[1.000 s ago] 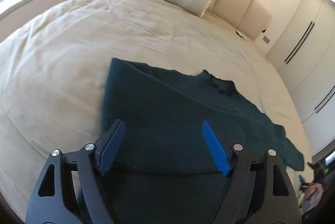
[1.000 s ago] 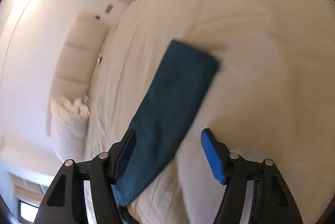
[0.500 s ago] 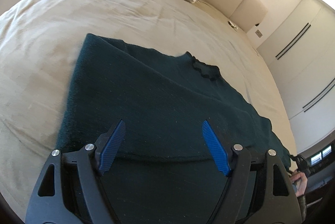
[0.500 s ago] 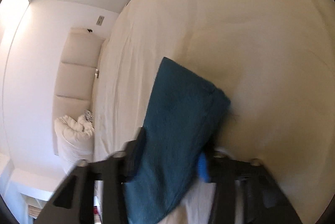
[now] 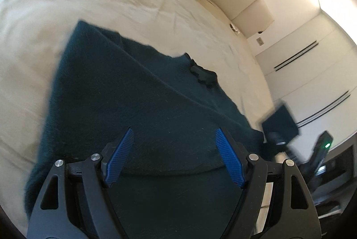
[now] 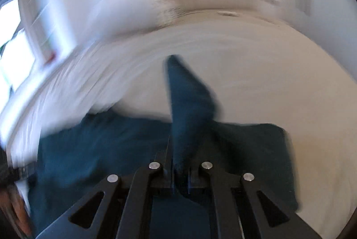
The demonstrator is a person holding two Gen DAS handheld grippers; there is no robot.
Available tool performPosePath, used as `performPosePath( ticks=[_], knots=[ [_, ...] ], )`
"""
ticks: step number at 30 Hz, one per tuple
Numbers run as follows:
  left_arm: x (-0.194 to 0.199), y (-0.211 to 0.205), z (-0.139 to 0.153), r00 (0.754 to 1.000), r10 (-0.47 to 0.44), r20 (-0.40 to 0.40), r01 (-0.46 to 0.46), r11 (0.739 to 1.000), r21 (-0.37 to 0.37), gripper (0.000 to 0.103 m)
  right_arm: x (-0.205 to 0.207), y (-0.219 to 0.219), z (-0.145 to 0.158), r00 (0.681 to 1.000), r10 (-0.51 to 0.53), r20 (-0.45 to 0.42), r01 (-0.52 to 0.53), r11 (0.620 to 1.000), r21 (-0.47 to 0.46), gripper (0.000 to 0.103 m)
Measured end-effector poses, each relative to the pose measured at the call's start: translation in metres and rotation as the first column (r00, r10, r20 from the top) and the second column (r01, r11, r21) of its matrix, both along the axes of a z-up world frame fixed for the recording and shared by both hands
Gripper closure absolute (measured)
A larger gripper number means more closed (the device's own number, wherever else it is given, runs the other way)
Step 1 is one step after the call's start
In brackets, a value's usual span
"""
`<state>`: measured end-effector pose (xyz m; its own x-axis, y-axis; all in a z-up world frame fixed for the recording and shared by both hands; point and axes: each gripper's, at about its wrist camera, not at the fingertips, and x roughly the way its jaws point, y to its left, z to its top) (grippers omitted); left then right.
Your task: Fold small clothes
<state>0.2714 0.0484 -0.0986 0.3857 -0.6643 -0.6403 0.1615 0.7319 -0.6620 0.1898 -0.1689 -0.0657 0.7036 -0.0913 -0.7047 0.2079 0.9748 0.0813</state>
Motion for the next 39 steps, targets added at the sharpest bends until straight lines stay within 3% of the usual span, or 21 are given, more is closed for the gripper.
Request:
performPosePath(
  ticks=[2, 4, 8, 10, 12, 15, 18, 20, 21, 22, 24, 26, 27, 28, 30, 31, 33, 37, 39],
  knots=[
    [0.003, -0.002, -0.005, 0.999, -0.021, -0.035, 0.019, 0.999, -0.038, 0.027, 0.012, 0.052, -0.017, 0.996, 0.083, -0.042, -0.086, 0.993, -0.083, 0.094],
    [0.007, -0.006, -0.012, 0.995, -0.058, -0.086, 0.048, 0.992, -0.116, 0.028, 0.017, 0.085, -0.029, 0.991, 0.118, -0.066, -0.124, 0.987, -0.101, 0.094],
    [0.020, -0.020, -0.024, 0.977, -0.118, -0.176, 0.072, 0.966, -0.247, 0.028, 0.022, 0.119, -0.043, 0.978, 0.174, -0.115, -0.195, 0.960, -0.203, 0.094],
    [0.026, -0.033, -0.029, 0.958, -0.178, -0.225, 0.097, 0.939, -0.329, 0.028, 0.016, 0.126, -0.048, 0.973, 0.192, -0.130, -0.220, 0.940, -0.261, 0.093],
    [0.031, -0.047, -0.033, 0.944, -0.226, -0.239, 0.131, 0.925, -0.356, 0.028, 0.013, 0.131, -0.053, 0.969, 0.203, -0.139, -0.235, 0.934, -0.271, 0.092],
    [0.041, -0.060, -0.035, 0.933, -0.243, -0.266, 0.149, 0.933, -0.329, 0.028, 0.007, 0.135, -0.053, 0.966, 0.212, -0.150, -0.248, 0.924, -0.291, 0.091],
    [0.050, -0.061, -0.041, 0.921, -0.258, -0.293, 0.144, 0.922, -0.358, 0.028, 0.001, 0.138, -0.056, 0.952, 0.255, -0.171, -0.295, 0.912, -0.284, 0.075],
    [0.052, -0.066, -0.041, 0.917, -0.266, -0.299, 0.156, 0.926, -0.345, 0.028, -0.002, 0.137, -0.053, 0.942, 0.288, -0.175, -0.325, 0.912, -0.251, 0.056],
    [0.052, -0.069, -0.042, 0.914, -0.273, -0.299, 0.168, 0.927, -0.335, 0.028, -0.008, 0.133, -0.050, 0.945, 0.285, -0.163, -0.318, 0.917, -0.241, 0.052],
    [0.051, -0.073, -0.042, 0.911, -0.284, -0.298, 0.184, 0.929, -0.322, 0.028, -0.016, 0.124, -0.045, 0.952, 0.272, -0.144, -0.298, 0.930, -0.217, 0.047],
    [0.048, -0.081, -0.044, 0.908, -0.297, -0.297, 0.208, 0.933, -0.295, 0.032, -0.029, 0.105, -0.037, 0.961, 0.250, -0.117, -0.266, 0.953, -0.146, 0.046],
    [0.045, -0.089, -0.047, 0.902, -0.307, -0.303, 0.224, 0.934, -0.279, 0.044, -0.049, 0.075, -0.030, 0.977, 0.192, -0.096, -0.196, 0.980, -0.034, 0.046],
    [0.044, -0.094, -0.050, 0.900, -0.302, -0.315, 0.229, 0.941, -0.248, 0.056, -0.058, 0.060, -0.028, 0.984, 0.160, -0.084, -0.158, 0.987, 0.033, 0.046],
    [0.043, -0.097, -0.050, 0.901, -0.298, -0.317, 0.234, 0.946, -0.224, 0.072, -0.068, 0.043, -0.026, 0.989, 0.129, -0.067, -0.121, 0.986, 0.117, 0.046],
    [0.040, -0.103, -0.051, 0.903, -0.288, -0.319, 0.242, 0.954, -0.176, 0.082, -0.086, 0.012, -0.027, 0.997, 0.062, -0.045, -0.047, 0.962, 0.269, 0.046],
    [0.039, -0.105, -0.050, 0.908, -0.278, -0.314, 0.243, 0.959, -0.145, 0.094, -0.096, -0.005, -0.030, 0.999, 0.016, -0.037, -0.002, 0.934, 0.356, 0.045],
    [0.038, -0.106, -0.047, 0.917, -0.263, -0.299, 0.237, 0.964, -0.119, 0.096, -0.110, -0.032, -0.036, 0.998, -0.055, -0.004, 0.050, 0.858, 0.511, 0.039],
    [0.037, -0.093, -0.023, 0.950, -0.224, -0.216, 0.217, 0.975, -0.054, 0.096, -0.127, -0.061, -0.052, 0.983, -0.183, -0.009, 0.139, 0.714, 0.686, 0.035],
    [0.037, -0.081, -0.009, 0.961, -0.209, -0.179, 0.206, 0.978, -0.033, 0.096, -0.133, -0.074, -0.062, 0.973, -0.230, -0.016, 0.157, 0.608, 0.778, 0.034]
  ],
)
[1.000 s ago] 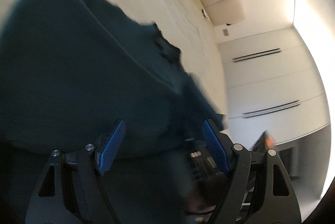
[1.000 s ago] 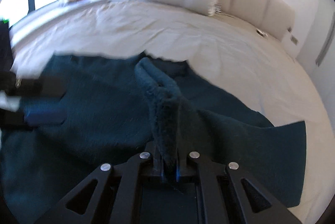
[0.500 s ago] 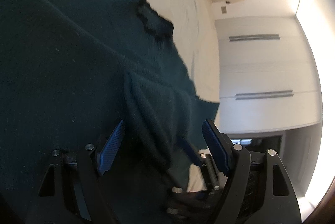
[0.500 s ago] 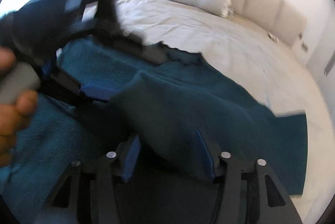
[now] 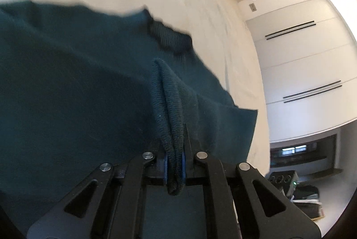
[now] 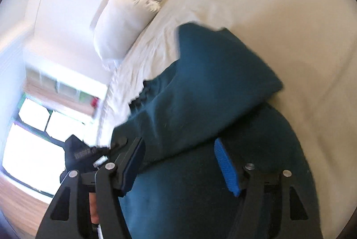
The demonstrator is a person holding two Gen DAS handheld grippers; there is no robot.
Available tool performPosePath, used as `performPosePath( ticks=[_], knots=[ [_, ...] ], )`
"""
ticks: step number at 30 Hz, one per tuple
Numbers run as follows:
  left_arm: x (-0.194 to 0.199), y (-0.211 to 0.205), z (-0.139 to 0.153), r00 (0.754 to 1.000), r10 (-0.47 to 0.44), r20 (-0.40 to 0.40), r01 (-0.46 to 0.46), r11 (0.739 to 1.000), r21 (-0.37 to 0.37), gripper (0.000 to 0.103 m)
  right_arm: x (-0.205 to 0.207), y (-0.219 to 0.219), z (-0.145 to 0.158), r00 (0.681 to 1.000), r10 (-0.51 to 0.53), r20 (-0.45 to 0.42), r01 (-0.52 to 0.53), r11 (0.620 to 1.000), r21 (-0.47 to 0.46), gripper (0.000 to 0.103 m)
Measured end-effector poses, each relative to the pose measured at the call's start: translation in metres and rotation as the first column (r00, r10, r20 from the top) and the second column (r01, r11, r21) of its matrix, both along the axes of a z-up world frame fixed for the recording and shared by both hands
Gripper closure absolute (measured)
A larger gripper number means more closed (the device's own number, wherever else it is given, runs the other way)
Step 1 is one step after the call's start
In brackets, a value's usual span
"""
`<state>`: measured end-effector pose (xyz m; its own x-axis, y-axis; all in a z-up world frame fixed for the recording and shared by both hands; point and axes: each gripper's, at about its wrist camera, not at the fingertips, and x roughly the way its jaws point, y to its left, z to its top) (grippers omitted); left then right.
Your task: Fold small clothes
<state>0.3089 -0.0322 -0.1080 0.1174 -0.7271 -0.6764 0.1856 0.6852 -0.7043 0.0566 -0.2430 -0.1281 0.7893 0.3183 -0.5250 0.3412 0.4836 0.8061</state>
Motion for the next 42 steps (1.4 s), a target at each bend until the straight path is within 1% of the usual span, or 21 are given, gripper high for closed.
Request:
performPosePath(
  ticks=[3, 5, 6, 7, 9, 12, 15, 17, 18, 19, 22, 24, 26, 29, 31, 32, 33, 36, 42],
  knots=[
    [0.003, 0.024, 0.007, 0.999, 0.022, 0.034, -0.022, 1.000, 0.022, 0.096, -0.013, -0.011, -0.008, 0.995, -0.094, 0.025, 0.090, 0.988, 0.124, 0.031],
    [0.004, 0.039, 0.006, 0.999, 0.043, 0.031, -0.044, 0.998, 0.037, 0.096, -0.018, -0.021, -0.016, 0.988, -0.153, 0.026, 0.146, 0.972, 0.186, 0.030],
    [0.006, 0.050, 0.000, 0.998, 0.065, 0.014, -0.066, 0.997, 0.031, 0.096, -0.022, -0.024, -0.017, 0.984, -0.177, 0.029, 0.167, 0.964, 0.208, 0.030],
    [0.007, 0.059, -0.003, 0.997, 0.079, 0.002, -0.079, 0.997, 0.024, 0.096, -0.025, -0.027, -0.017, 0.981, -0.191, 0.030, 0.180, 0.960, 0.215, 0.030],
    [0.009, 0.061, -0.007, 0.996, 0.086, -0.008, -0.086, 0.996, 0.026, 0.096, -0.026, -0.029, -0.019, 0.976, -0.217, 0.029, 0.205, 0.952, 0.228, 0.030],
    [0.008, 0.067, -0.012, 0.996, 0.089, -0.014, -0.089, 0.996, 0.027, 0.096, -0.033, -0.032, -0.020, 0.962, -0.273, 0.024, 0.256, 0.926, 0.278, 0.030],
    [0.010, 0.063, -0.018, 0.996, 0.091, -0.014, -0.091, 0.995, 0.028, 0.096, -0.032, -0.030, -0.014, 0.962, -0.271, 0.035, 0.250, 0.925, 0.286, 0.030],
    [0.008, 0.071, -0.018, 0.996, 0.085, -0.016, -0.084, 0.996, 0.039, 0.096, -0.026, -0.026, -0.013, 0.970, -0.240, 0.046, 0.215, 0.926, 0.309, 0.030],
    [0.009, 0.065, -0.021, 0.997, 0.081, -0.018, -0.081, 0.996, 0.043, 0.096, -0.020, -0.021, -0.012, 0.976, -0.216, 0.043, 0.192, 0.931, 0.309, 0.030],
    [0.008, 0.063, -0.025, 0.997, 0.077, -0.016, -0.076, 0.996, 0.048, 0.096, -0.027, -0.025, -0.014, 0.979, -0.199, 0.038, 0.179, 0.937, 0.301, 0.030],
    [0.006, 0.060, -0.027, 0.996, 0.084, -0.021, -0.083, 0.996, 0.034, 0.096, -0.009, -0.017, -0.021, 0.988, -0.153, -0.011, 0.151, 0.953, 0.263, 0.030],
    [0.004, 0.063, -0.026, 0.996, 0.083, -0.024, -0.083, 0.996, 0.030, 0.096, -0.001, -0.020, -0.030, 0.986, -0.163, -0.028, 0.164, 0.948, 0.271, 0.030],
    [0.007, 0.060, -0.027, 0.997, 0.076, -0.022, -0.075, 0.997, 0.030, 0.096, 0.002, -0.028, -0.033, 0.982, -0.190, -0.012, 0.185, 0.935, 0.302, 0.030],
    [0.011, 0.061, -0.031, 0.997, 0.077, -0.026, -0.076, 0.997, 0.013, 0.096, 0.004, -0.039, -0.027, 0.976, -0.216, 0.008, 0.207, 0.944, 0.258, 0.031],
    [0.010, 0.067, -0.032, 0.996, 0.080, -0.028, -0.079, 0.997, 0.007, 0.096, 0.002, -0.042, -0.032, 0.979, -0.202, 0.002, 0.194, 0.945, 0.264, 0.033],
    [0.010, 0.067, -0.032, 0.996, 0.082, -0.028, -0.081, 0.997, 0.007, 0.096, 0.002, -0.042, -0.034, 0.981, -0.196, 0.000, 0.189, 0.948, 0.257, 0.036],
    [0.009, 0.068, -0.031, 0.996, 0.084, -0.026, -0.083, 0.996, 0.008, 0.096, 0.001, -0.042, -0.036, 0.982, -0.191, -0.001, 0.186, 0.951, 0.246, 0.037],
    [0.004, 0.067, -0.027, 0.997, 0.075, -0.008, -0.075, 0.997, 0.026, 0.096, 0.002, -0.042, -0.036, 0.983, -0.181, 0.003, 0.176, 0.957, 0.232, 0.038],
    [0.002, 0.067, -0.031, 0.996, 0.088, -0.026, -0.088, 0.996, 0.010, 0.095, 0.005, -0.042, -0.031, 0.988, -0.152, -0.016, 0.152, 0.966, 0.207, 0.038]
  ],
)
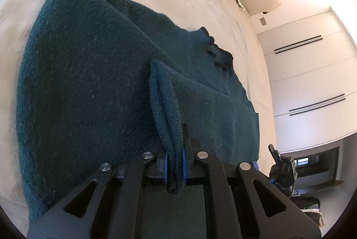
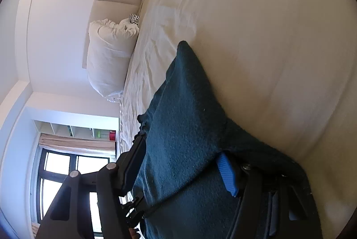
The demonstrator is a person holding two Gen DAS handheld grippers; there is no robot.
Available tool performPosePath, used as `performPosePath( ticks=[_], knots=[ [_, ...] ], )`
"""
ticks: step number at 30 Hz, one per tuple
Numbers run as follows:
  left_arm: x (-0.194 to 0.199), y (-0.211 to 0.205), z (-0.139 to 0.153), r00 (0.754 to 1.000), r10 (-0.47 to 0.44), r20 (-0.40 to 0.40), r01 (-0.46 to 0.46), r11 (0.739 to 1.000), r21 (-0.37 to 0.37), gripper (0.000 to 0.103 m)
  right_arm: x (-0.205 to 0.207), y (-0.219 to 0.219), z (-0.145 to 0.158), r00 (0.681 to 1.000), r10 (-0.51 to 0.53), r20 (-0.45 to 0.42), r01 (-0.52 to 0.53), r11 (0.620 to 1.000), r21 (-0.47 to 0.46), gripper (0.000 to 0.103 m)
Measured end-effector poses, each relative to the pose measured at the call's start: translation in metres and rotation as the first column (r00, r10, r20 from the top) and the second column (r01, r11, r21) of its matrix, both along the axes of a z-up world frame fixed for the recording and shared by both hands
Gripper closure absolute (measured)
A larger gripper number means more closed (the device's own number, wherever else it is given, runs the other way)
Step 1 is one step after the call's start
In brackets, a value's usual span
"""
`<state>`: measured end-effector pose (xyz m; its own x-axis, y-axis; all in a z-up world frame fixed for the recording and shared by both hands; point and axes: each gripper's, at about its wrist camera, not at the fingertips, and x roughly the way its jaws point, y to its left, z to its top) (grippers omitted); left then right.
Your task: Fold small clothes
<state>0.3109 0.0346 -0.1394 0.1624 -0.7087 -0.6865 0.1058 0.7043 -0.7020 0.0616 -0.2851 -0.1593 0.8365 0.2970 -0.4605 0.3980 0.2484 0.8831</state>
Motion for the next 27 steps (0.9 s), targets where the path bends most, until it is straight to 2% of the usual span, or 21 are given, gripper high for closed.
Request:
performPosePath(
  ticks=[4, 8, 12, 14, 15, 16, 18, 20, 21, 23, 24, 27],
  knots=[
    [0.002, 0.004, -0.001, 0.999, -0.006, -0.034, 0.006, 1.000, -0.014, 0.094, -0.013, 0.001, 0.011, 0.999, 0.025, -0.044, -0.025, 1.000, -0.013, 0.037],
    [0.000, 0.013, 0.009, 0.998, 0.004, -0.064, -0.001, 0.999, 0.047, 0.092, -0.038, -0.013, 0.034, 1.000, -0.007, -0.022, 0.006, 1.000, -0.030, 0.035],
    [-0.005, 0.021, 0.024, 0.996, 0.018, -0.082, -0.003, 0.982, 0.189, 0.091, -0.044, -0.037, 0.063, 0.999, -0.049, 0.013, 0.050, 0.993, -0.104, 0.035],
    [-0.010, 0.025, 0.037, 0.998, 0.045, -0.042, -0.030, 0.952, 0.304, 0.091, -0.036, -0.044, 0.069, 0.999, -0.028, 0.025, 0.031, 0.993, -0.117, 0.035],
    [-0.012, 0.023, 0.049, 0.998, 0.057, 0.017, -0.059, 0.926, 0.372, 0.091, -0.027, -0.045, 0.072, 1.000, 0.002, 0.030, 0.002, 0.992, -0.129, 0.035],
    [-0.014, 0.021, 0.056, 0.997, 0.059, 0.057, -0.076, 0.925, 0.373, 0.091, -0.017, -0.044, 0.074, 0.999, 0.036, 0.038, -0.030, 0.989, -0.145, 0.035],
    [-0.015, 0.011, 0.067, 0.991, 0.036, 0.127, -0.074, 0.948, 0.310, 0.091, 0.004, -0.038, 0.074, 0.995, 0.094, 0.030, -0.088, 0.983, -0.159, 0.035],
    [-0.011, -0.007, 0.071, 0.984, -0.006, 0.181, -0.041, 0.967, 0.252, 0.091, 0.033, -0.028, 0.066, 0.980, 0.197, 0.034, -0.191, 0.973, -0.129, 0.035],
    [-0.009, -0.016, 0.070, 0.981, -0.022, 0.194, -0.027, 0.968, 0.248, 0.091, 0.046, -0.022, 0.060, 0.971, 0.235, 0.040, -0.229, 0.966, -0.117, 0.035],
    [-0.004, -0.038, 0.064, 0.970, -0.077, 0.230, 0.018, 0.969, 0.245, 0.091, 0.063, -0.018, 0.052, 0.970, 0.243, -0.001, -0.241, 0.962, -0.129, 0.035],
    [-0.003, -0.045, 0.060, 0.965, -0.094, 0.244, 0.030, 0.967, 0.252, 0.091, 0.072, -0.019, 0.047, 0.970, 0.244, 0.011, -0.241, 0.963, -0.124, 0.035],
    [0.004, -0.057, 0.032, 0.973, -0.125, 0.194, 0.057, 0.945, 0.323, 0.091, 0.084, -0.027, 0.037, 0.978, 0.210, -0.006, -0.210, 0.971, -0.113, 0.035]
  ],
)
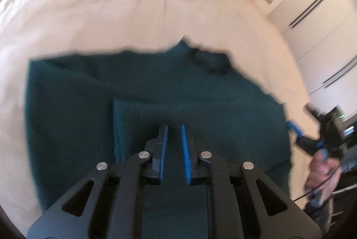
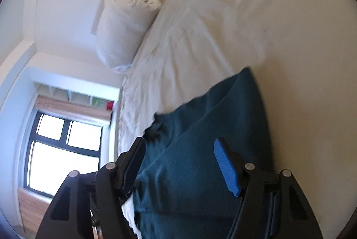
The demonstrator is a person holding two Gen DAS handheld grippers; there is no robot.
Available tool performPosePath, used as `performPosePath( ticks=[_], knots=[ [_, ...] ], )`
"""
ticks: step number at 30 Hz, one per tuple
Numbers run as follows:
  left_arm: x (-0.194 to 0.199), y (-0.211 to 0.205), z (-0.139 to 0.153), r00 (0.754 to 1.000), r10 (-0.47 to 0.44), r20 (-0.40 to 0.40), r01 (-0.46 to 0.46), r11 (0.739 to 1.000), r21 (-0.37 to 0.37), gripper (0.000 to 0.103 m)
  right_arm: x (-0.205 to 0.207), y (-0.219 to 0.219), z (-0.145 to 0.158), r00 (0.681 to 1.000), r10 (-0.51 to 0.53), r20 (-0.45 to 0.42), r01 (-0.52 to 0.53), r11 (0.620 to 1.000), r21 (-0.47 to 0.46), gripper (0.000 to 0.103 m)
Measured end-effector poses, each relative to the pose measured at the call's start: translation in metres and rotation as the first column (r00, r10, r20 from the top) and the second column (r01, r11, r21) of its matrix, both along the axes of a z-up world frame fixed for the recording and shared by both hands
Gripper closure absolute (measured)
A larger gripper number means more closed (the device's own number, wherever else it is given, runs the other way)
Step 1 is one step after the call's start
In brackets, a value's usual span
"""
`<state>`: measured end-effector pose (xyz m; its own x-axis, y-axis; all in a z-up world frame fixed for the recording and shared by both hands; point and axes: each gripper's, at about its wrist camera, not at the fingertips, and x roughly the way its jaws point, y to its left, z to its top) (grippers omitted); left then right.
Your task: Fold small clothes
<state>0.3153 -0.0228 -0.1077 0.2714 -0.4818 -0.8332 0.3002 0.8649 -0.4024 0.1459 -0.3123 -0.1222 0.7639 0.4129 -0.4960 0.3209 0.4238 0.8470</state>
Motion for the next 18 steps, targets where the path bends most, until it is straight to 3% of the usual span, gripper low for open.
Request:
performPosePath(
  ticks=[3, 5, 11, 15, 18],
  knots=[
    [0.000, 0.007, -0.011, 1.000, -0.007, 0.023, 0.007, 1.000, -0.021, 0.091, 0.007, -0.005, -0.006, 1.000, 0.007, 0.001, -0.007, 1.000, 0.011, 0.035],
    [-0.001, 0.011, -0.013, 0.999, -0.005, 0.035, 0.005, 1.000, 0.004, 0.095, 0.013, -0.004, -0.012, 0.999, 0.032, -0.012, -0.032, 0.999, 0.011, 0.035],
    [0.003, 0.020, -0.021, 1.000, 0.005, 0.010, -0.005, 0.999, -0.033, 0.095, 0.028, -0.012, -0.026, 0.997, 0.071, -0.005, -0.071, 0.996, 0.058, 0.035],
    [0.007, 0.027, -0.030, 1.000, 0.014, -0.005, -0.014, 0.996, -0.089, 0.096, 0.033, -0.033, -0.045, 0.998, 0.059, 0.000, -0.058, 0.991, 0.117, 0.039],
    [0.008, 0.036, -0.034, 1.000, 0.018, -0.020, -0.020, 0.990, -0.139, 0.096, 0.020, -0.032, -0.044, 0.993, 0.118, 0.023, -0.120, 0.986, 0.116, 0.040]
  ],
)
